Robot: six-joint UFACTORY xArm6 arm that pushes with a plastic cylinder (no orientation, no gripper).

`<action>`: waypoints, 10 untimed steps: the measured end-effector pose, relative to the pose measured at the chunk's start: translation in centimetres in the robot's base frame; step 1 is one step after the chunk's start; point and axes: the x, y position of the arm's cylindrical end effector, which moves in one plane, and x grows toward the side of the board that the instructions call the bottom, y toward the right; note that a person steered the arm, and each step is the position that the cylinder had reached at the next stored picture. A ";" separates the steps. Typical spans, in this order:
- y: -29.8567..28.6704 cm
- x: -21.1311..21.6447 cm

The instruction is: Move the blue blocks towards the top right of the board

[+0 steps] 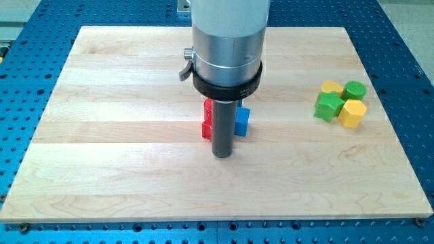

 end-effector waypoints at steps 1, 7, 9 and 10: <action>-0.2 0.0; 4.6 -1.3; 4.6 -8.4; 4.5 -12.2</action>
